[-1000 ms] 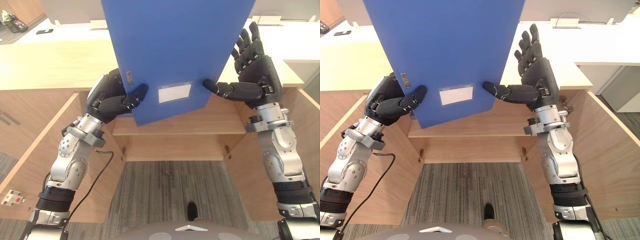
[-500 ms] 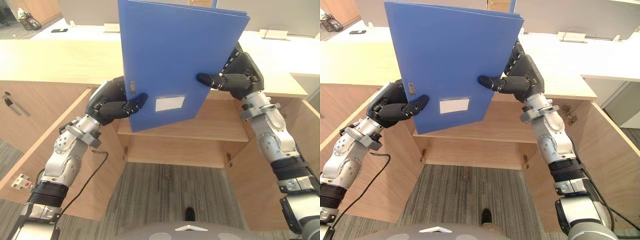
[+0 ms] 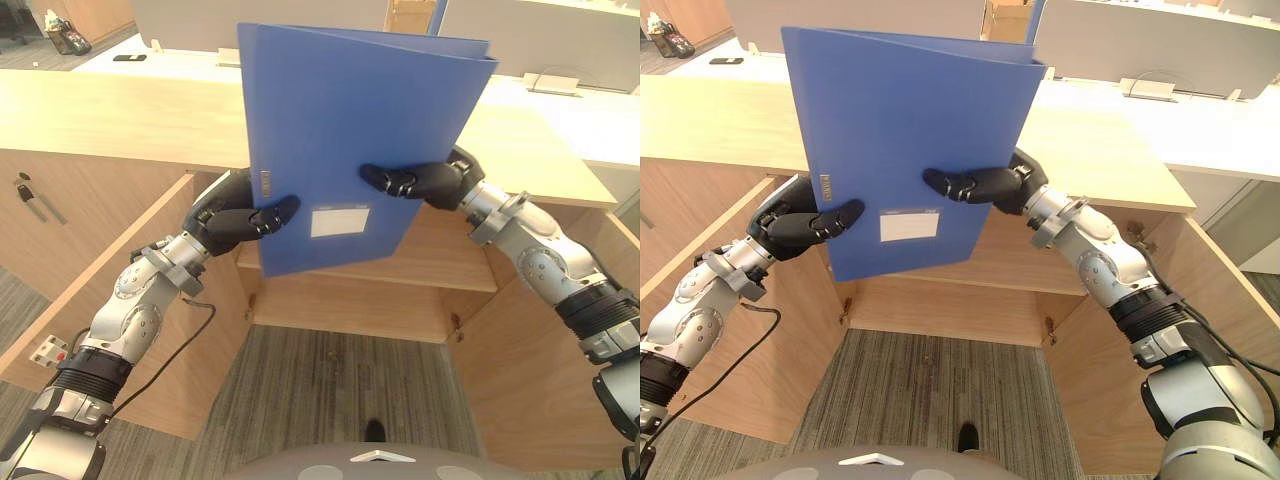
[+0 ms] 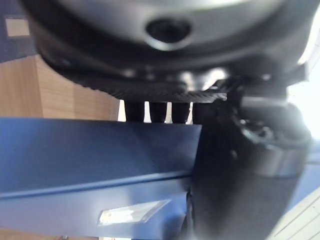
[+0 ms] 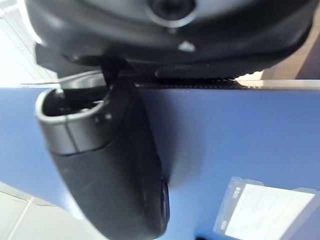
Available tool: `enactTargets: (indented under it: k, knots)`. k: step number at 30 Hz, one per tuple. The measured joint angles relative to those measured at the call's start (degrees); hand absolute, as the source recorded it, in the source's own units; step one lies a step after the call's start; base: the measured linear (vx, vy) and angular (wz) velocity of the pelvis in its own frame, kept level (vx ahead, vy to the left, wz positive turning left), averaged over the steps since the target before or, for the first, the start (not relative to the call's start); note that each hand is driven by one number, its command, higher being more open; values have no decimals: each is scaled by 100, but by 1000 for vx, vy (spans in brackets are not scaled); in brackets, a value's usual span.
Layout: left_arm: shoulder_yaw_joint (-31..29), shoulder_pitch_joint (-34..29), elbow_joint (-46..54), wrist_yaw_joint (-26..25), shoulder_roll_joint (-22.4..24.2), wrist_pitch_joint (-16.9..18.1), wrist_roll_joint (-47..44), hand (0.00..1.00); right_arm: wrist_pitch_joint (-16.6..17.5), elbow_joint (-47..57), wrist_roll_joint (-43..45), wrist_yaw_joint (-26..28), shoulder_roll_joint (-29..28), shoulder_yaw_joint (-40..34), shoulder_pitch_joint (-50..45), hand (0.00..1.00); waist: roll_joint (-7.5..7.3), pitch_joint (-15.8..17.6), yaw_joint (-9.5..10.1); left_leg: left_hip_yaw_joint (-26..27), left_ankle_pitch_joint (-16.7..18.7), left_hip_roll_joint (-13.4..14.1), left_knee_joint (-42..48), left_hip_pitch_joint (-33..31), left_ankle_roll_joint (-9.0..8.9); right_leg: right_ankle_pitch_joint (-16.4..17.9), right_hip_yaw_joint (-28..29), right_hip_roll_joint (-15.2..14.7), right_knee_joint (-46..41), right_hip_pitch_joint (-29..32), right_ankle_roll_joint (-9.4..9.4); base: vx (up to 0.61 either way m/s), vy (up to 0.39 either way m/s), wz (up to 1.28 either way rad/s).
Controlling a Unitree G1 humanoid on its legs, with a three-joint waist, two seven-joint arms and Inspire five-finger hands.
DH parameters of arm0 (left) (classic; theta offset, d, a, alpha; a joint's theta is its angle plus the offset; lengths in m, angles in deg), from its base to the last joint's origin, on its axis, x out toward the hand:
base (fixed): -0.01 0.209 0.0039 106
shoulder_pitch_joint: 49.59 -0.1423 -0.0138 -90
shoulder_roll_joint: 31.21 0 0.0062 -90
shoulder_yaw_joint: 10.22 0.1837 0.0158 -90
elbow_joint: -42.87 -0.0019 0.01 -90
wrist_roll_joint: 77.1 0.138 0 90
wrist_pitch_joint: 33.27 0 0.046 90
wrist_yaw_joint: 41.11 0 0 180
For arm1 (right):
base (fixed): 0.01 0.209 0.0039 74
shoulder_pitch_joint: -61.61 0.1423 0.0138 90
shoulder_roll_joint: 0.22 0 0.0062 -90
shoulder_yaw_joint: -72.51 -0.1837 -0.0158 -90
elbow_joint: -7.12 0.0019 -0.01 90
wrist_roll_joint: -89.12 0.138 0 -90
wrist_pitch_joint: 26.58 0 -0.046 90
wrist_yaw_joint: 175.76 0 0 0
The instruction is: Walk over to the cabinet, pick up the folder, carry it to the office cabinet, place the folder inside the office cabinet, then close the office cabinet door
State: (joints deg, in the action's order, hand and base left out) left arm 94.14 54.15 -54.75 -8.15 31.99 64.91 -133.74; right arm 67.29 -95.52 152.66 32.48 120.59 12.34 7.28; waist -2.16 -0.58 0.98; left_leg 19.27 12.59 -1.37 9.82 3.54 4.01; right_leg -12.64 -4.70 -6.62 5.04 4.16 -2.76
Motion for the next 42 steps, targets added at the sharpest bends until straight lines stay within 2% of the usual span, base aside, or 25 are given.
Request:
enactTargets:
  k: [7, 8, 12, 15, 20, 23, 25, 28, 29, 30, 32, 34, 35, 38, 42]
  knots:
    - [297, -59, -32, 130, -69, -230, -2, 0, -226, 30, -17, 166, 3, 212, -69, 0, -4, 0, 40, -30, -8, -3, -7, 4, 5, -24, -36, -9, 0, -14, 6, -7, -3, 2]
    - [330, -99, -32, 181, -59, -230, -1, 100, -216, 31, -16, 166, 1, 212, -118, 0, -5, 0, 34, -36, -9, -3, -11, 8, 5, -24, -60, -9, 0, -19, 6, -13, -10, 4]
    - [535, -326, -31, 221, -82, -242, 25, 100, -228, 143, -20, 166, -1, 144, -539, 0, -5, 0, 27, -39, -9, -2, -25, 12, 5, -25, -64, -8, 1, -20, 6, 0, 0, 0]
    - [938, -623, -25, 283, -296, -195, 207, 100, -358, 216, -20, 166, -63, 116, -1236, 0, -5, 0, 29, -46, -10, -3, -46, 29, 3, -26, -73, -9, 1, -30, 5, 0, 0, 0]
    - [1317, -1448, -285, 287, -442, -159, 1532, 100, -652, 240, -447, 140, -422, 136, -2473, 0, -6, 2, 3, -35, -40, -14, -140, 82, -7, -26, -72, -6, 1, -39, 3, 0, 0, 0]
    - [1318, -1868, -943, 322, -25, -206, 2369, 100, -864, 224, -930, -110, -854, 76, -3259, 0, -7, 21, 10, -29, -83, -26, -212, 76, -17, -18, -73, -3, 2, 1, -2, -10, -5, 0]
    - [1032, -2102, -1292, 234, 385, -241, 2960, 100, -965, 142, -1077, -233, -1098, 8, -3623, 0, 11, 71, 6, -30, -106, -26, -247, 86, -43, -15, -144, 4, 1, 3, 1, 0, 0, 0]
    - [257, -2132, -2265, 32, 1412, -410, 3859, 100, -1086, -475, -1199, -443, -1707, -268, -4023, 0, 57, 128, -8, -38, -158, -37, -313, 97, -63, 2, -164, 7, 1, 21, 8, -17, -20, -1]
    - [-182, -2074, -2696, -97, 1835, -459, 4321, 100, -1091, -722, -1376, -489, -2013, -531, -4016, 0, 65, 181, -31, -30, -170, -41, -312, 96, -69, 23, -195, 3, 0, 21, 7, -37, -39, -4]
    - [-436, -2039, -2979, -126, 2062, -463, 4452, 100, -1088, -828, -1410, -511, -2120, -616, -4006, 0, 70, 193, -40, -30, -176, -41, -314, 96, -76, 35, -214, 3, 1, 19, 6, -40, -47, -1]
    - [-1638, -1709, -4069, -493, 2989, -457, 5259, 100, -1035, -1554, -1549, -724, -2625, -938, -3897, 0, 60, 189, -46, -49, -179, -38, -322, 139, -111, 185, -281, -4, 1, -45, -20, -26, -62, 4]
    - [-2310, -1519, -4683, -886, 3455, -461, 5551, 100, -948, -2248, -1584, -868, -2975, -1143, -3767, 0, 78, 200, -46, -55, -181, -7, -339, 214, -142, 230, -285, 27, 0, -110, -44, -3, -61, 1]
    - [-2661, -1433, -5109, -1286, 3703, -465, 5781, 100, -915, -2947, -1601, -963, -3272, -1304, -3695, 0, 108, 216, -45, -61, -186, 30, -374, 291, -173, 264, -284, 73, 0, -161, -30, -1, -67, 0]
    - [-3077, -1449, -5672, -2088, 4043, -589, 5900, 100, -901, -4204, -1578, -1350, -3863, -1834, -3699, 0, 170, 234, -46, -73, -193, 92, -410, 310, -221, 305, -293, 108, 0, -169, -23, 14, -49, 0]
    - [-3351, -1454, -5807, -2647, 4097, -727, 5357, 100, -839, -5058, -1214, -1831, -4117, -2369, -3381, 0, 194, 311, -35, -93, -194, 116, -429, 389, -242, 309, -310, 166, 0, -248, -18, -6, -30, 2]
